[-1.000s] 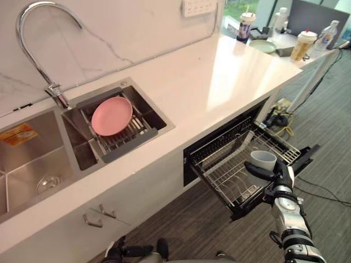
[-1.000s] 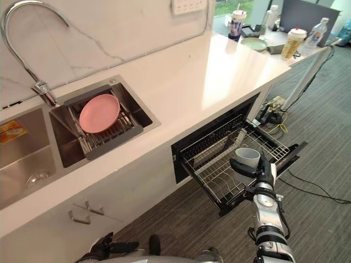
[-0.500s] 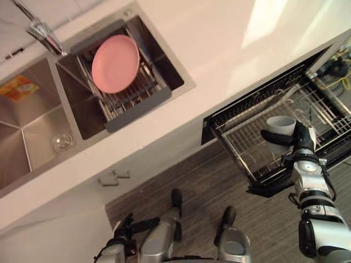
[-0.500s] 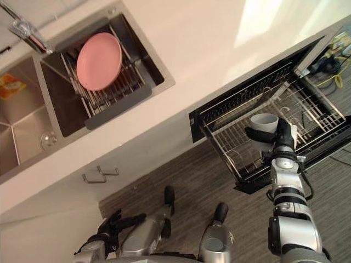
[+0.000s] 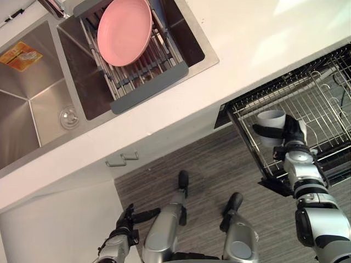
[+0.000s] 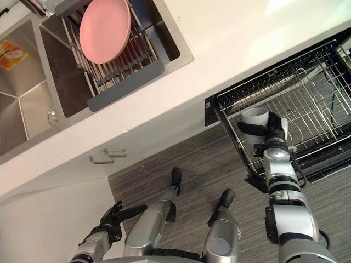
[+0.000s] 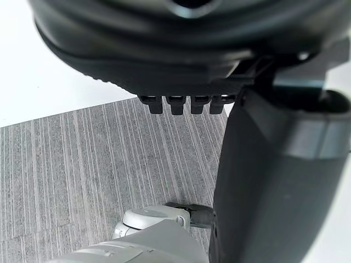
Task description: Walk over to the sink, pick up the cup, carry it to the dishwasher, place the cup inside the dishwasher, then close the dishwasher door
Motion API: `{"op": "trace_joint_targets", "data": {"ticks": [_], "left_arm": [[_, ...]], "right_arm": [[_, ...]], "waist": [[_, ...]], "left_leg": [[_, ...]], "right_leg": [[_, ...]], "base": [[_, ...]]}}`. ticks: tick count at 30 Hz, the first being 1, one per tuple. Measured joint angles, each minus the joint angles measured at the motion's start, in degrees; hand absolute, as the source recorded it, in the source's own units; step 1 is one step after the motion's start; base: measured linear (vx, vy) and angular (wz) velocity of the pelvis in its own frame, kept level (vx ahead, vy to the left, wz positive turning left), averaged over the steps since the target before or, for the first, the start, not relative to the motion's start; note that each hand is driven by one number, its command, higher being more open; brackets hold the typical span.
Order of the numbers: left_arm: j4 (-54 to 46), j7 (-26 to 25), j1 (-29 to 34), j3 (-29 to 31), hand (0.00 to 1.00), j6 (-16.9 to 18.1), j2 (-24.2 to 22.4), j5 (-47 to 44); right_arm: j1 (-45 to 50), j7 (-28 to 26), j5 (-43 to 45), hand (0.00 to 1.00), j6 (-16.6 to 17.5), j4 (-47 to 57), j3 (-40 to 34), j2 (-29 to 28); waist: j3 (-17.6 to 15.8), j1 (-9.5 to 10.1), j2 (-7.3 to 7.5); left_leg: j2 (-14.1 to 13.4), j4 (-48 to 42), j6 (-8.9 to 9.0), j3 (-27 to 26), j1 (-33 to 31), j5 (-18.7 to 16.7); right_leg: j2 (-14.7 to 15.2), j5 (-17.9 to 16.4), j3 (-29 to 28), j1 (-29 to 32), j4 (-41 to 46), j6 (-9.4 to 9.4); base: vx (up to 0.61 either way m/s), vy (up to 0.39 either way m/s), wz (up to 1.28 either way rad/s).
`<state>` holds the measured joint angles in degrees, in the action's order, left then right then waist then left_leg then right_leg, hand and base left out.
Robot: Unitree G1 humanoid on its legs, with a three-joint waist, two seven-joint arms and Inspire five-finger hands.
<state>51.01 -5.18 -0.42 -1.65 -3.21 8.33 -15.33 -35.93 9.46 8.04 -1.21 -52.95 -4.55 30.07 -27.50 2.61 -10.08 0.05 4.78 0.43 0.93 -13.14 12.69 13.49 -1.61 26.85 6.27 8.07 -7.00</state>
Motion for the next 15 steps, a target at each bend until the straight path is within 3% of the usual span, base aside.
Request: {"op": "trace_joint_targets", "data": {"ticks": [3,8,15], "left_arm": [[1.1,-0.9,-0.8,-0.1,1.00,-0.1,0.0,0.1],[1.4,-1.1,-0.8,-0.1,1.00,-0.4,-0.1,0.3],[2.0,-2.0,-0.8,-0.1,1.00,-0.6,-0.7,0.3]], "right_arm": [[0.0,0.4,1.3,1.00,0.0,-0.1,0.6,-0.8],[-0.1,5.5,1.8,1.00,1.0,-0.1,1.1,-4.1],[0.5,10.4,3.7,1.00,4.6,3.6,0.1,-8.0]], "waist": [[0.0,-0.01,0.02],[-0.1,0.05,0.11],[-0.1,0.38,0.44]], "left_leg": [[-0.1,0.0,0.06,0.0,0.3,0.0],[-0.7,0.1,0.46,0.1,1.1,0.2],[-1.5,0.1,0.87,0.0,2.0,0.5]], "right_leg": [[0.0,-0.3,-0.1,-0.1,0.6,-0.11],[-0.1,-1.3,-0.1,-0.3,2.0,0.21],[-0.4,-1.4,0.0,-1.1,2.6,0.23]], "base": [[-0.01,-0.012,0.00],[-0.03,-0.049,0.00],[-0.04,-0.054,0.00]]}}
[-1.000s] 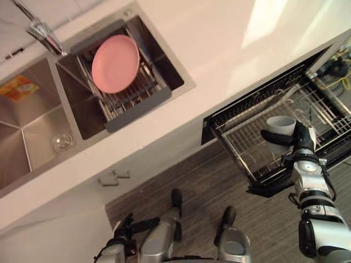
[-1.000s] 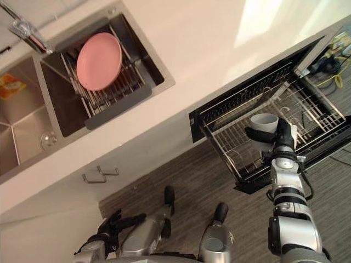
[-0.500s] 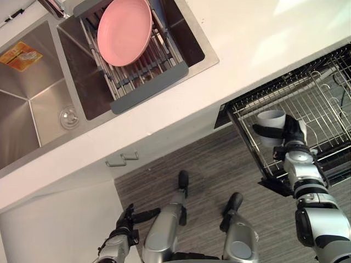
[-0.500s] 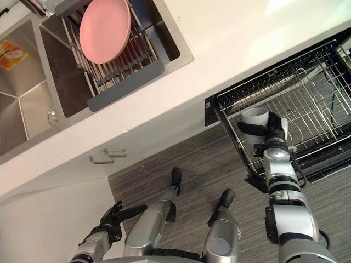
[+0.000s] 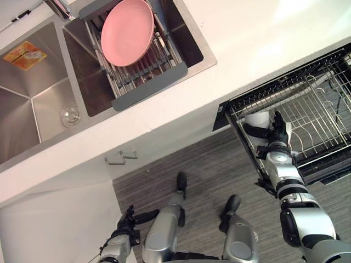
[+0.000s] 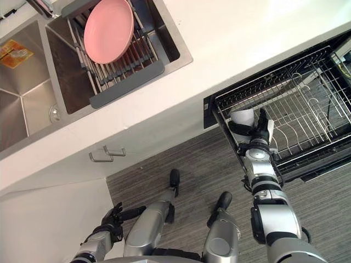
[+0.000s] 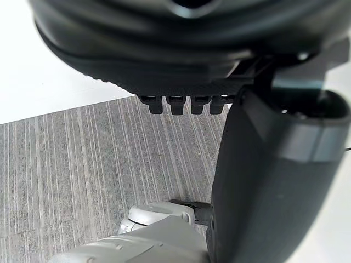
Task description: Walk over to the sink, pick up the cup, carry it to the dishwasher, place the cup inside the dishwasher, then close the dishwasher door
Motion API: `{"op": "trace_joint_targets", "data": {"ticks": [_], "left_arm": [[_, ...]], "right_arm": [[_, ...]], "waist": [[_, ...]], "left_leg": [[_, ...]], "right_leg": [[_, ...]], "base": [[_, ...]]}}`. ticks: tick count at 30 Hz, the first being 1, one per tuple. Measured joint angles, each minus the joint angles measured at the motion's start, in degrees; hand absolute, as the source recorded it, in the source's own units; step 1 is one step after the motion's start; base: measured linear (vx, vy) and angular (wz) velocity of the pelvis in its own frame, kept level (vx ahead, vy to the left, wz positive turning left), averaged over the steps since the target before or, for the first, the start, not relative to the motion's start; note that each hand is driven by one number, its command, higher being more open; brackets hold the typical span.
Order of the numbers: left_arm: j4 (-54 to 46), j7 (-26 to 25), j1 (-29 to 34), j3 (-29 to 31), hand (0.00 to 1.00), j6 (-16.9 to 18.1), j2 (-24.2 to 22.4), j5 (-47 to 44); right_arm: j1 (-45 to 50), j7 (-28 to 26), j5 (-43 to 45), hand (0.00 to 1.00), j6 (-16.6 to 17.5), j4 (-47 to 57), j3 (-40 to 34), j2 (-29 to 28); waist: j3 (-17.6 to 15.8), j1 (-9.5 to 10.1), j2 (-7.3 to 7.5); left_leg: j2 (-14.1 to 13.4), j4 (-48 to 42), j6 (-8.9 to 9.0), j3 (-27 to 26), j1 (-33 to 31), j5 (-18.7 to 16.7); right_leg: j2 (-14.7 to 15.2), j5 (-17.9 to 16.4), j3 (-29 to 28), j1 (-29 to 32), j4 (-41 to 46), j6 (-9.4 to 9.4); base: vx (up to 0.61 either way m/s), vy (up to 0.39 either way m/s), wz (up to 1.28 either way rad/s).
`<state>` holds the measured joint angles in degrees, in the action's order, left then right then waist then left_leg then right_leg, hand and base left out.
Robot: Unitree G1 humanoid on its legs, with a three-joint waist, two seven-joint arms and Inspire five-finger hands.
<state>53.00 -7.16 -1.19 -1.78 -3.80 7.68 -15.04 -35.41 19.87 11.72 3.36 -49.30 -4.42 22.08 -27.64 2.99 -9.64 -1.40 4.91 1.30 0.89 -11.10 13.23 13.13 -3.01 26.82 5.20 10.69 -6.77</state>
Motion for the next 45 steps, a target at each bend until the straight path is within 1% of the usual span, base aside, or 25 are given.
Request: {"op": "trace_joint_targets", "data": {"ticks": [3,4,5,7,8,10,13,14,15,18,19,21,25,27,29,32,33,34,35,37,39,42,43,44,45], "left_arm": [[0.9,-0.5,0.1,0.2,1.00,-0.1,0.1,0.2],[1.0,-1.0,0.3,0.2,1.00,-0.2,0.3,0.1],[1.0,-1.3,0.5,0.2,1.00,-0.3,0.4,0.0],[1.3,-1.4,2.2,1.1,1.00,-1.4,1.0,-3.8],[1.4,-1.3,2.6,1.8,1.00,-1.9,1.1,-5.3],[3.1,-0.7,4.3,4.5,1.00,-4.8,1.2,-12.0],[3.7,0.3,7.0,6.8,1.00,-6.0,1.2,-12.8],[3.7,0.3,7.5,6.9,1.00,-6.0,1.2,-12.5],[3.7,0.2,8.2,6.9,1.00,-5.8,1.3,-11.9],[3.7,-0.2,9.2,6.9,1.00,-5.9,1.3,-12.3],[3.6,0.0,9.3,6.9,1.00,-6.1,1.2,-13.1],[3.5,0.5,9.3,6.9,1.00,-6.3,0.9,-13.2],[3.8,3.5,10.0,6.9,1.00,-9.2,1.3,-13.3],[4.0,4.1,10.3,7.0,1.00,-9.5,1.3,-14.4],[4.5,4.6,10.8,7.0,1.00,-9.6,1.1,-14.6],[5.4,5.0,10.9,7.0,1.00,-9.6,1.1,-14.6],[5.5,5.0,11.0,7.1,1.00,-9.7,1.1,-14.6],[5.6,5.1,11.1,8.0,1.00,-9.8,0.8,-14.6],[5.9,5.1,11.2,8.4,1.00,-9.8,0.6,-14.6],[6.2,5.5,11.3,9.2,1.00,-9.7,0.3,-14.4],[6.2,6.0,11.3,9.2,1.00,-9.6,0.2,-14.2],[5.9,6.6,11.2,10.2,1.00,-9.3,0.2,-12.8],[6.0,6.6,11.0,10.5,1.00,-9.1,0.1,-11.9],[6.1,6.6,10.9,10.5,1.00,-8.7,-0.4,-11.9],[6.1,6.5,11.0,10.4,1.00,-8.5,-0.8,-11.9]], "right_arm": [[2.7,2.0,0.6,1.00,3.0,6.0,-0.9,-2.2],[4.6,2.9,0.6,1.00,4.6,9.1,-1.7,-3.7],[5.7,3.4,0.6,1.00,5.4,10.7,-2.1,-4.5],[11.2,4.5,0.6,1.00,7.2,16.9,-2.2,-7.6],[13.0,4.6,0.6,1.00,7.3,18.8,-2.2,-8.5],[21.9,5.1,0.5,1.00,8.2,27.9,-2.5,-11.8],[30.5,4.7,0.3,1.00,8.2,36.8,-4.4,-14.1],[31.5,4.6,0.3,1.00,8.2,37.9,-4.9,-14.3],[33.5,3.9,0.4,1.00,8.2,39.9,-5.9,-14.4],[37.0,1.6,1.0,1.00,8.1,43.3,-7.7,-14.7],[38.3,0.2,3.1,1.00,8.1,44.4,-8.4,-15.0],[39.0,-0.9,5.2,1.00,8.0,45.1,-9.0,-15.8],[40.8,-4.5,10.6,1.00,6.8,48.2,-10.0,-17.2],[41.0,-6.2,12.6,1.00,6.8,50.2,-10.4,-17.5],[41.4,-9.0,14.4,1.00,6.8,53.1,-11.4,-17.6],[41.8,-15.0,18.9,1.00,7.5,59.4,-14.7,-17.5],[41.8,-17.9,21.5,1.00,7.6,61.6,-16.0,-17.5],[41.8,-20.9,23.7,1.00,8.0,63.1,-17.0,-17.3],[41.8,-22.2,24.8,1.00,8.1,63.9,-17.3,-17.2],[41.7,-28.0,28.3,1.00,8.9,66.1,-17.6,-16.8],[41.3,-31.0,29.2,1.00,8.9,67.1,-17.0,-16.3],[40.4,-34.5,29.2,1.00,8.9,68.1,-13.7,-14.5],[39.8,-35.4,29.0,1.00,8.9,67.9,-11.9,-13.1],[39.0,-36.1,28.6,1.00,8.6,67.3,-10.6,-11.6],[38.5,-36.5,28.6,1.00,8.4,66.6,-9.8,-11.0]], "waist": [[0.4,0.02,1.12],[0.7,0.10,1.80],[1.0,0.13,2.23],[2.8,0.17,4.39],[3.5,0.15,5.00],[6.5,-0.36,7.02],[9.8,-1.55,8.53],[10.3,-1.89,8.67],[11.5,-2.77,8.81],[13.5,-3.36,8.78],[14.2,-4.30,8.86],[14.6,-4.46,8.82],[15.6,-5.56,8.40],[15.7,-5.54,8.23],[16.4,-5.64,8.01],[17.1,-5.98,7.71],[17.2,-6.17,7.64],[17.4,-6.37,7.58],[17.5,-6.50,7.53],[17.7,-7.03,7.28],[17.8,-7.04,7.09],[18.0,-7.24,6.96],[17.9,-7.23,7.49],[18.5,-7.08,6.25],[18.7,-6.97,5.96]], "left_leg": [[0.1,0.0,0.25,-0.2,1.5,-0.2],[0.0,0.0,0.46,-0.2,2.3,-0.4],[0.0,0.0,0.49,-0.4,2.7,-0.5],[-0.2,0.2,0.48,-1.5,4.7,-1.3],[-0.2,0.3,0.48,-1.9,5.3,-1.6],[-0.5,0.4,0.57,-3.5,7.4,-2.7],[-1.0,0.4,0.83,-5.9,9.9,-4.0],[-1.1,0.4,0.85,-6.4,10.5,-4.1],[-1.3,0.4,1.04,-7.0,11.5,-4.6],[-2.2,0.4,1.48,-9.7,13.9,-5.4],[-2.7,0.4,1.94,-10.4,14.7,-5.8],[-3.4,0.4,2.24,-11.6,15.5,-6.0],[-4.9,0.4,2.78,-13.9,17.1,-6.4],[-5.5,0.3,3.18,-15.2,18.1,-6.7],[-6.0,0.2,3.62,-16.0,18.6,-7.0],[-6.8,-0.1,3.72,-16.9,18.8,-7.1],[-7.0,-0.1,3.72,-16.9,18.8,-7.0],[-7.1,-0.1,3.75,-16.8,18.8,-7.0],[-7.1,-0.1,3.76,-16.6,18.7,-7.0],[-7.0,-0.1,3.74,-15.3,18.1,-7.0],[-6.9,0.1,3.39,-14.6,17.3,-7.2],[-7.4,0.2,1.59,-19.3,15.0,-8.2],[-7.5,-0.7,0.56,-21.4,14.1,-8.2],[-7.9,-2.2,0.73,-22.1,12.9,-8.0],[-7.9,-2.2,0.67,-22.0,12.7,-6.6]], "right_leg": [[0.1,0.0,0.0,-1.5,-0.3,-0.09],[0.0,0.0,0.0,-2.4,-0.7,-0.14],[0.0,0.0,-0.1,-2.9,-0.8,-0.15],[-0.3,0.1,-0.9,-4.7,-2.0,-0.33],[-0.4,0.2,-1.2,-5.2,-2.4,-0.40],[-1.0,0.7,-2.6,-7.4,-4.5,-0.56],[-1.6,1.3,-4.6,-9.3,-6.5,-0.63],[-1.8,1.5,-5.1,-9.8,-6.9,-0.62],[-2.0,1.6,-5.7,-10.6,-7.5,-0.56],[-2.9,2.0,-8.4,-11.7,-8.4,-0.27],[-3.4,2.1,-9.1,-12.3,-8.9,-0.09],[-4.0,2.3,-10.4,-12.5,-9.2,0.21],[-5.3,2.9,-12.7,-12.7,-9.8,1.08],[-5.9,3.1,-14.1,-13.0,-10.1,1.43],[-6.5,3.3,-15.2,-12.9,-10.3,1.69],[-7.2,3.7,-15.9,-13.0,-11.0,2.21],[-7.4,3.8,-15.9,-13.0,-11.1,2.33],[-7.6,3.8,-15.8,-13.0,-11.1,2.38],[-7.6,3.8,-15.7,-13.1,-11.1,2.38],[-7.5,3.7,-14.1,-13.6,-11.3,2.42],[-7.3,3.4,-12.6,-13.6,-11.3,2.27],[-6.3,3.3,-7.7,-13.9,-11.8,2.19],[-5.1,3.1,-5.5,-13.7,-12.0,1.92],[-4.5,2.6,-3.6,-13.8,-11.2,1.28],[-4.4,2.2,-2.9,-13.9,-10.9,0.91]], "base": [[-0.01,-0.040,0.00],[0.00,-0.031,-0.03],[0.00,-0.050,-0.08],[0.02,-0.051,-0.21],[0.04,-0.051,-0.32],[0.07,-0.047,-0.34],[0.07,-0.039,-0.40],[0.05,-0.039,-0.42],[0.04,-0.036,-0.45],[0.02,-0.045,-0.46],[0.00,-0.045,-0.43],[-0.01,-0.039,-0.38],[0.00,-0.044,-0.32],[-0.01,-0.037,-0.40],[-0.01,-0.030,-0.29],[0.00,-0.027,-0.16],[0.00,0.000,0.00],[0.00,0.000,0.00],[0.00,-0.016,0.10],[-0.02,-0.009,0.27],[-0.03,-0.003,0.44],[-0.01,0.001,0.82],[0.05,0.041,1.14],[0.06,0.060,0.98],[0.06,0.072,0.68]]}}
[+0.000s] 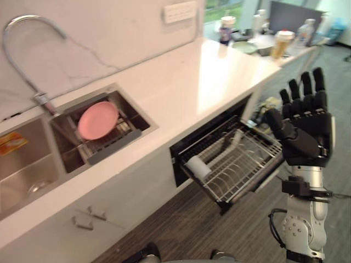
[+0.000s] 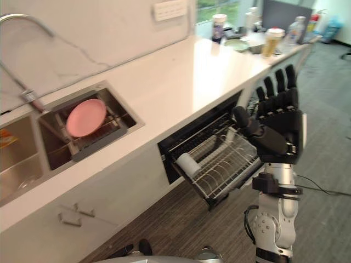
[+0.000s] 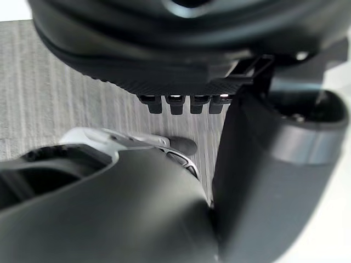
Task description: Walk over to the sink, pick up the cup, carry it to the dishwasher, place the cup inside the dishwasher, then close the dishwasher door
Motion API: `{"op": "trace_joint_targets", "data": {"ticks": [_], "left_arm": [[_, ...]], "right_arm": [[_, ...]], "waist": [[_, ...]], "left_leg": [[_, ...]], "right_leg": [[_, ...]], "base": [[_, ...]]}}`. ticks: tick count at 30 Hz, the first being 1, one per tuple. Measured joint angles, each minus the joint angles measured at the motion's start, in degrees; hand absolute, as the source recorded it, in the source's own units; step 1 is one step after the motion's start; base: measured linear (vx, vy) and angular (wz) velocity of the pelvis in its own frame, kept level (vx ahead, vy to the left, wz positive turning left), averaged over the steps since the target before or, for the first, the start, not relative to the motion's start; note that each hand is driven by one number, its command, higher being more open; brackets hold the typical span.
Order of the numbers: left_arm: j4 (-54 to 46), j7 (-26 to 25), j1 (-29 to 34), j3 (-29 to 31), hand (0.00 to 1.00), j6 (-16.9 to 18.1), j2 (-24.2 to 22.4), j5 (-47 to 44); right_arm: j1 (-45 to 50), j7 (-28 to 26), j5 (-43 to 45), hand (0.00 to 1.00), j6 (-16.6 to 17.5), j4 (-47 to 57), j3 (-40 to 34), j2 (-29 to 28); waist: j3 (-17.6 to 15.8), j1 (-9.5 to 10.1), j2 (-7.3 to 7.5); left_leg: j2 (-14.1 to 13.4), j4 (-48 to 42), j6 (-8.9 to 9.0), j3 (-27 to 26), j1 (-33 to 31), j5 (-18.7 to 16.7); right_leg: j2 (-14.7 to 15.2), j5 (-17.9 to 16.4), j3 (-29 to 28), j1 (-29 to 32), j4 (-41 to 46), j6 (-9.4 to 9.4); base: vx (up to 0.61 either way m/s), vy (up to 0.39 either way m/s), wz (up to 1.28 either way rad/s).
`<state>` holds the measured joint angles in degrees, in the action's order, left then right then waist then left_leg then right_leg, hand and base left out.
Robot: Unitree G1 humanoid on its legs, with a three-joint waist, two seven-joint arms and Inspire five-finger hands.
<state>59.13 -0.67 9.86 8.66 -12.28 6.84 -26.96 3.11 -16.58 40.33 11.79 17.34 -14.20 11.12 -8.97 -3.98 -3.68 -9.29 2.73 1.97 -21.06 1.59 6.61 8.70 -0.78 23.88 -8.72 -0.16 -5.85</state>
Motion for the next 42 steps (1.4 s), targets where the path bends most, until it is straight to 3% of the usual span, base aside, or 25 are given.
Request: {"op": "trace_joint_targets", "data": {"ticks": [2,11,14,16,17,18,19,21,22,23,24,33,39,42], "left_arm": [[-0.3,-0.1,0.0,-0.1,1.00,0.3,-0.5,0.6],[-0.6,0.9,-0.2,-2.5,1.00,3.1,0.6,7.8],[-1.0,0.6,-0.2,-4.5,1.00,3.4,1.3,7.8],[-1.1,0.6,-0.2,-5.2,1.00,3.8,2.3,7.8],[-1.2,0.5,-0.3,-5.6,1.00,3.9,2.6,7.8],[-1.2,0.3,-0.3,-6.3,1.00,3.9,3.1,7.8],[-1.2,-0.5,-0.8,-7.1,1.00,3.9,3.6,7.9],[-1.2,-1.3,-1.0,-8.2,1.00,3.6,4.3,7.9],[-1.2,-1.8,-2.0,-8.8,1.00,2.6,4.6,8.1],[-1.1,-1.9,-2.7,-8.8,1.00,1.8,5.0,9.1],[-1.0,-1.1,-2.9,-6.8,1.00,0.0,6.4,11.3],[-1.2,-1.0,-2.9,-6.8,1.00,0.1,6.4,11.0],[-1.4,-0.3,-2.5,-6.7,1.00,1.6,6.4,4.4],[-1.4,-0.3,-2.3,-6.7,1.00,3.1,6.2,3.2]], "right_arm": [[-1.3,-1.3,0.0,1.00,-1.2,-1.6,3.8,-0.1],[-1.9,1.1,-0.4,1.00,-3.6,-7.3,6.9,-1.6],[-1.8,1.9,-3.5,1.00,-3.7,-8.1,7.6,-1.6],[-1.8,2.8,-4.0,1.00,-3.7,-8.1,7.4,-1.7],[-1.8,3.1,-4.0,1.00,-3.7,-8.1,7.3,-1.9],[-1.8,3.5,-4.0,1.00,-3.7,-8.1,7.0,-2.1],[-1.8,4.1,-4.0,1.00,-3.6,-8.1,6.6,-2.3],[-1.3,4.6,-4.0,1.00,-3.6,-8.2,6.6,-2.4],[0.1,4.7,-4.4,1.00,-3.6,-8.2,6.2,-2.6],[1.1,4.6,-4.7,1.00,-3.6,-8.2,6.2,-2.7],[2.7,2.7,-5.7,1.00,-2.6,-5.6,3.3,-3.1],[2.5,5.3,-5.6,1.00,-2.6,-5.7,4.1,-3.2],[-3.4,17.1,-5.5,1.00,-1.7,-8.2,5.5,-3.1],[-4.7,20.7,-5.5,1.00,-1.8,-9.5,5.3,-2.0]], "waist": [[0.5,1.40,-0.35],[0.1,1.66,1.07],[0.2,1.67,1.69],[0.2,1.73,3.30],[0.2,1.77,3.74],[0.2,1.81,4.29],[0.1,1.75,4.98],[0.1,1.55,5.51],[0.1,1.19,5.51],[-0.1,1.10,5.76],[0.1,1.18,10.37],[0.1,1.71,10.42],[0.1,3.54,10.32],[-0.2,3.96,10.00]], "left_leg": [[1.7,2.1,0.45,0.6,1.3,1.9],[6.6,2.7,-0.65,4.3,2.2,1.9],[7.7,2.7,-0.75,4.4,1.3,1.6],[9.3,2.7,-0.89,4.6,0.8,1.5],[9.7,2.7,-1.12,4.9,0.8,1.3],[10.2,2.7,-1.45,5.5,0.8,1.1],[10.8,2.7,-2.04,6.8,0.9,0.7],[10.7,2.6,-3.40,8.6,1.1,0.4],[9.4,2.2,-4.62,12.0,1.4,0.0],[8.5,2.2,-4.64,14.1,1.4,0.0],[9.9,2.6,-2.10,17.1,4.2,-0.7],[9.9,2.6,-1.97,18.6,3.4,-0.4],[7.7,2.6,-1.92,15.4,0.7,-0.3],[7.4,2.6,-1.50,15.3,0.6,-0.2]], "right_leg": [[1.4,-0.3,1.2,-1.2,0.4,-0.92],[5.5,-1.3,3.7,-4.1,1.6,-3.21],[7.6,-4.3,3.3,-0.8,6.4,-3.54],[10.5,-6.9,3.2,1.7,11.7,-3.35],[11.0,-7.5,3.4,2.0,12.8,-2.65],[11.7,-8.4,3.6,2.3,14.1,-0.69],[12.2,-9.0,2.6,2.9,17.8,4.91],[11.9,-7.0,-2.4,5.0,22.8,8.13],[9.8,-7.3,-8.4,8.0,28.2,9.03],[6.7,-9.6,-10.7,8.6,27.6,6.09],[0.9,-4.5,-17.4,7.3,11.0,0.36],[1.2,-4.5,-15.9,7.0,10.9,0.28],[-0.5,-1.1,-14.0,6.8,4.4,1.06],[-0.8,-0.1,-12.9,5.5,2.0,0.12]], "base": [[0.10,0.091,0.31],[0.06,0.062,0.24],[-0.04,0.075,0.03],[0.00,0.095,0.15],[0.03,0.068,0.20],[0.08,0.064,0.30],[0.10,0.086,0.41],[0.10,0.070,0.61],[0.09,-0.016,0.93],[0.07,-0.033,0.80],[0.03,-0.030,0.32],[0.00,-0.001,0.08],[-0.01,-0.011,-0.02],[0.03,-0.021,0.07]]}}
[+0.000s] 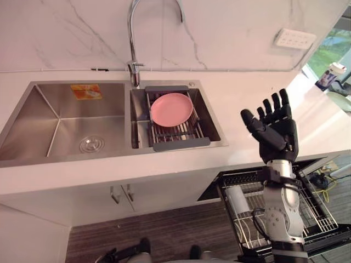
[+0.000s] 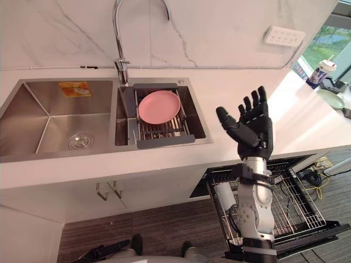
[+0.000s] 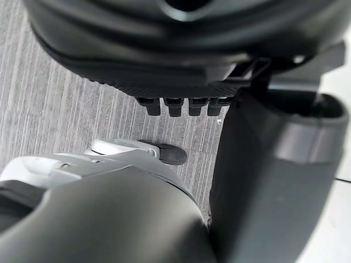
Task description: Walk over to the sink, pick up the cup, carry it to the dishwasher, place the cup inside the dishwasher, then close the dishwasher door
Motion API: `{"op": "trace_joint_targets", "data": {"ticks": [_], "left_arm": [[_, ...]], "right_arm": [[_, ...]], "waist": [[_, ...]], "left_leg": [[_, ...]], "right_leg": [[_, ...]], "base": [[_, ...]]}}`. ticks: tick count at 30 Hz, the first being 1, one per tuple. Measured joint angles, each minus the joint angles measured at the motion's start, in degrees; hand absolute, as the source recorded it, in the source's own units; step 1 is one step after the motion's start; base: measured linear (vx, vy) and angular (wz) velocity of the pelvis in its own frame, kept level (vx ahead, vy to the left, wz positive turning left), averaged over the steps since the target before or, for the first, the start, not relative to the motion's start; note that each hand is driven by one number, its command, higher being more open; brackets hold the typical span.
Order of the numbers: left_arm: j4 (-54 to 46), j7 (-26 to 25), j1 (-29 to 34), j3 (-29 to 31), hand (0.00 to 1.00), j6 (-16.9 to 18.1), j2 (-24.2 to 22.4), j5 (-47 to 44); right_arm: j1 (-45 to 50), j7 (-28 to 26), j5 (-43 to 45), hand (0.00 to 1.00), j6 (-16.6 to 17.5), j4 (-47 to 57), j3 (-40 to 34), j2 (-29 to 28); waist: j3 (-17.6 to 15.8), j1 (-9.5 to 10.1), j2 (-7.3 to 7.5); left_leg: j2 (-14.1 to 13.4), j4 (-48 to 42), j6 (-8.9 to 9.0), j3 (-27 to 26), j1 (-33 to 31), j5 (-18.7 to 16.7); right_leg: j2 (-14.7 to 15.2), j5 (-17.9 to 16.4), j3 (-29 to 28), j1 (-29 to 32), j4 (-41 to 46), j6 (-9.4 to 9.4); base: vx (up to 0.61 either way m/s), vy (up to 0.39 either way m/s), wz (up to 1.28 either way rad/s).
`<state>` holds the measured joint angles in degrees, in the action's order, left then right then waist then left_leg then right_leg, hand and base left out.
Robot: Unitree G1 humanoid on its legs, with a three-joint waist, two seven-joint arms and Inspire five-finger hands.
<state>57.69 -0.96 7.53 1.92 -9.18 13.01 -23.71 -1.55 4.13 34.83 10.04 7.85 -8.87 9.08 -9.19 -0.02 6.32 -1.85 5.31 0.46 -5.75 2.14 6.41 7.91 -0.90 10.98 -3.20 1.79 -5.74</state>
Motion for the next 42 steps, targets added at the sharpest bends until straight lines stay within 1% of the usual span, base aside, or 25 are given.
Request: {"op": "trace_joint_targets", "data": {"ticks": [2,4,5,9,11,13,15,18,19,20,21,24,28,30,33,34,36,38,42], "left_arm": [[0.0,0.0,0.0,0.0,1.00,0.2,0.0,0.1],[-0.1,0.0,-0.1,-0.1,1.00,0.2,-0.1,0.1],[-0.2,0.0,-0.1,-0.1,1.00,0.1,-0.1,0.1],[-1.2,0.0,0.4,-0.1,1.00,-0.5,-0.1,0.1],[-1.2,0.1,0.9,-0.1,1.00,-0.5,-0.2,0.1],[-1.2,0.1,1.1,0.0,1.00,-0.6,-0.2,0.1],[-1.2,0.1,1.4,0.1,1.00,-0.6,-0.2,0.3],[-1.2,0.4,1.4,0.4,1.00,-0.6,-0.2,1.4],[-1.2,0.4,1.4,0.4,1.00,-0.6,-0.2,1.4],[-1.3,0.9,1.4,0.4,1.00,-0.6,-0.2,1.6],[-1.3,1.1,1.4,0.4,1.00,-0.7,-0.1,1.9],[-1.6,1.1,1.4,0.5,1.00,-1.1,-0.1,1.9],[-2.2,1.2,1.3,0.8,1.00,-2.0,-0.1,1.9],[-3.1,1.2,1.3,1.1,1.00,-2.7,-0.1,2.4],[-3.5,1.2,1.2,1.1,1.00,-3.1,0.0,2.5],[-3.7,1.2,1.2,1.1,1.00,-3.1,-0.1,2.4],[-3.7,1.2,1.3,1.1,1.00,-3.1,-0.1,2.4],[-3.8,1.2,1.3,1.1,1.00,-3.1,0.0,2.4],[-4.1,1.5,1.3,2.3,1.00,-3.0,-0.5,2.3]], "right_arm": [[0.1,0.5,-0.4,1.00,0.0,-0.5,-0.8,0.0],[0.4,0.9,-1.5,1.00,-0.1,-0.5,-2.0,0.0],[0.8,1.6,-3.8,1.00,-0.2,-0.5,-2.7,0.0],[1.8,3.4,-12.4,1.00,-2.6,-0.5,-4.1,0.2],[2.0,3.3,-16.3,1.00,-5.0,-0.5,-4.1,0.8],[2.1,2.4,-19.1,1.00,-7.5,-0.6,-4.1,2.2],[2.1,1.4,-21.5,1.00,-9.0,-1.0,-4.1,3.7],[0.5,-0.6,-24.6,1.00,-10.7,-3.5,-2.9,7.1],[0.5,-0.6,-24.6,1.00,-10.7,-3.5,-2.9,7.1],[-1.6,-2.1,-26.4,1.00,-12.2,-6.1,-1.4,9.6],[-3.0,-2.9,-27.7,1.00,-12.9,-8.2,-0.5,11.0],[-7.0,-4.5,-30.0,1.00,-14.5,-13.5,1.7,12.9],[-9.4,-5.3,-30.7,1.00,-15.0,-16.9,3.0,13.6],[-11.3,-5.4,-30.7,1.00,-15.3,-20.2,3.4,13.6],[-14.2,-5.3,-30.8,1.00,-16.0,-23.9,4.6,13.6],[-15.8,-5.2,-32.3,1.00,-16.1,-25.7,5.6,13.6],[-17.1,-4.9,-33.1,1.00,-16.1,-27.0,5.8,13.6],[-19.2,-4.8,-34.1,1.00,-16.1,-29.3,5.9,13.6],[-21.9,-3.4,-35.3,1.00,-16.3,-33.1,6.2,13.6]], "waist": [[-0.2,-0.01,-0.17],[-0.3,-0.04,-0.33],[-0.4,-0.09,-0.38],[-0.7,-0.51,-0.64],[-0.8,-0.55,-0.82],[-0.8,-0.70,-0.88],[-0.9,-0.70,-1.07],[-0.9,-0.74,-1.11],[-0.9,-0.74,-1.11],[-0.8,-0.80,-1.16],[-0.8,-0.85,-1.16],[-0.8,-0.74,-1.14],[-0.9,-0.42,-0.99],[-0.9,0.52,-0.82],[-1.0,0.78,-0.64],[-1.1,0.96,-0.59],[-1.1,0.95,-0.54],[-1.3,1.04,-0.47],[-1.5,2.32,-0.52]], "left_leg": [[0.0,0.0,0.03,-0.2,0.0,0.0],[0.1,0.0,0.02,-1.8,0.0,0.0],[0.2,0.0,0.02,-2.7,0.1,0.0],[0.6,0.0,0.33,-2.8,1.1,-0.7],[0.7,0.0,0.19,-3.0,1.7,-1.3],[0.6,0.0,-0.39,-3.8,1.8,-1.7],[0.4,0.0,-0.39,-4.7,2.5,-1.7],[0.1,0.0,-0.37,-4.8,2.8,-1.7],[0.1,0.0,-0.37,-4.8,2.8,-1.7],[-0.1,0.0,-0.34,-4.9,3.0,-1.7],[-0.3,0.0,-0.28,-4.9,3.0,-1.6],[-0.6,0.0,-0.12,-4.8,3.0,-1.5],[-0.1,0.0,-0.11,-4.8,2.6,-0.7],[0.5,0.0,-0.54,-4.7,2.6,-0.3],[1.4,0.0,-0.43,-4.3,2.3,0.0],[2.1,0.0,-0.53,-3.8,2.3,0.0],[2.5,0.1,-0.68,-3.3,2.4,0.0],[2.8,0.1,-0.66,-2.7,2.4,0.0],[2.8,0.1,-0.56,-1.0,2.4,-0.1]], "right_leg": [[0.0,0.3,0.3,-0.5,-0.2,0.12],[0.3,0.3,0.6,-0.8,-0.3,-0.08],[0.5,0.1,0.8,-1.1,-0.3,-0.37],[1.2,-0.4,1.9,-2.8,0.0,-1.14],[1.4,-0.5,1.9,-3.2,0.4,-1.33],[1.5,-0.5,1.9,-3.6,0.4,-1.39],[1.5,-0.5,1.9,-4.1,0.8,-1.39],[1.3,-0.5,1.9,-4.1,1.3,-1.39],[1.3,-0.5,1.9,-4.1,1.3,-1.39],[1.1,-0.5,1.9,-4.3,1.3,-1.39],[1.0,-0.5,2.1,-4.5,1.3,-1.38],[0.9,-0.5,3.2,-4.8,1.2,-1.38],[1.4,-1.2,4.7,-5.3,0.5,-1.74],[2.0,-1.3,5.3,-5.8,0.1,-1.90],[2.6,-1.0,6.0,-5.9,0.1,-2.09],[3.3,-1.0,6.6,-6.3,0.1,-2.47],[3.7,-0.9,7.3,-6.8,-0.1,-2.91],[3.9,-0.7,8.1,-7.2,-0.1,-3.16],[3.8,-0.7,9.9,-8.0,0.0,-3.25]], "base": [[0.10,-0.006,0.07],[0.07,0.010,0.07],[0.05,0.023,0.12],[0.03,0.027,0.14],[-0.01,0.016,0.01],[-0.02,0.021,0.07],[-0.01,0.008,0.03],[-0.04,0.011,0.00],[-0.04,-0.001,-0.01],[-0.04,-0.008,0.04],[-0.04,-0.009,0.07],[-0.04,-0.013,0.13],[-0.02,0.014,0.19],[0.03,0.051,0.13],[0.05,0.055,0.15],[0.07,0.065,0.19],[0.07,0.059,0.20],[0.04,0.033,0.16],[0.01,-0.001,0.19]]}}
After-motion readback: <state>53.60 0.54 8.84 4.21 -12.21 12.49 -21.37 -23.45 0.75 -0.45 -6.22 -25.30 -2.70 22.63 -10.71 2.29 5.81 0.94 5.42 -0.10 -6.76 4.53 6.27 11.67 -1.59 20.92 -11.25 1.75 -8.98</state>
